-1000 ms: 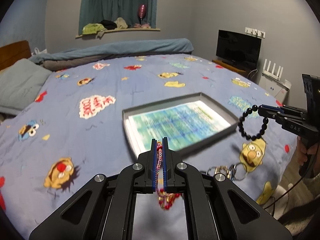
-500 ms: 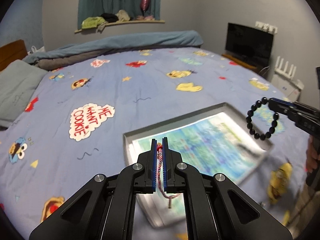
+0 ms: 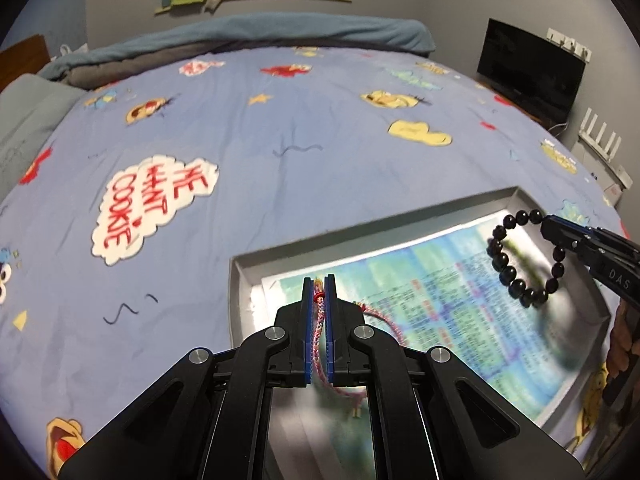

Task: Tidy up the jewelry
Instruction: 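Carry both bracelets into the grey box and open both tools to release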

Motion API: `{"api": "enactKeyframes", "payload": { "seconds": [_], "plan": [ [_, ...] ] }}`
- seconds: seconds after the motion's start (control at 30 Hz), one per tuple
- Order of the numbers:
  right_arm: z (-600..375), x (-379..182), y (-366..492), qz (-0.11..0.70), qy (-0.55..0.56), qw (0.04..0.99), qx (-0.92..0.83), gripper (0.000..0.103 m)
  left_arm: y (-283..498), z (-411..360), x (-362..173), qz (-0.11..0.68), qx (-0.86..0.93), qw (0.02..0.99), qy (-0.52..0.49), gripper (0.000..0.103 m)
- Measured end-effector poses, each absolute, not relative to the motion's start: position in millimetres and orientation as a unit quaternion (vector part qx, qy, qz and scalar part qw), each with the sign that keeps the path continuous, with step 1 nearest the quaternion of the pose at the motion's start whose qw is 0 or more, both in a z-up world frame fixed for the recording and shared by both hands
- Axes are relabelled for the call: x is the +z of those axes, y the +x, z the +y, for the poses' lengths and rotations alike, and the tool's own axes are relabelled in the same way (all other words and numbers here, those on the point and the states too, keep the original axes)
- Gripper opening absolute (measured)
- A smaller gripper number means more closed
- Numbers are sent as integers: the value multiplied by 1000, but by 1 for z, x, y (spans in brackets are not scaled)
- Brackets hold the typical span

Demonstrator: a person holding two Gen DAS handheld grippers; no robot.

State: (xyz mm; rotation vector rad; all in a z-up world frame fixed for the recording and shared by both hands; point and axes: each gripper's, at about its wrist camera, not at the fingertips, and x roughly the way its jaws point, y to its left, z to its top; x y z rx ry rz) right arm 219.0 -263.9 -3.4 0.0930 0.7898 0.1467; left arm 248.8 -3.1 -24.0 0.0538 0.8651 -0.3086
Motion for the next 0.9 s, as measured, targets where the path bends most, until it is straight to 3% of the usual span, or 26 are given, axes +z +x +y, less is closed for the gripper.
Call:
{"api": "enactKeyframes", "payload": {
  "seconds": [0.17, 0.27, 0.33, 0.47, 0.53, 0.6, 0.9],
  "plan": [
    [-264, -17, 225, 414, 40, 907, 63, 15, 252, -2, -33, 429, -151, 890, 25, 6],
    [-264, -15, 222, 409, 39, 910, 63, 20, 251, -3, -36, 432, -157, 888, 28, 17],
    [-263, -13, 219, 404, 40, 911, 65, 34, 250, -3, -35, 428, -156, 890, 29, 29],
    [-265, -8, 212, 397, 49, 914, 69, 43, 246, -4, -30, 422, -156, 893, 30, 32],
    [-265, -4, 207, 393, 51, 915, 70, 55, 241, -3, -26, 413, -152, 897, 28, 54],
    [-267, 0, 202, 387, 54, 918, 71, 61, 236, -3, -21, 404, -149, 902, 27, 63],
    [-274, 28, 166, 356, 65, 929, 82, 91, 205, 7, 5, 379, -125, 917, 12, 83]
  ]
}}
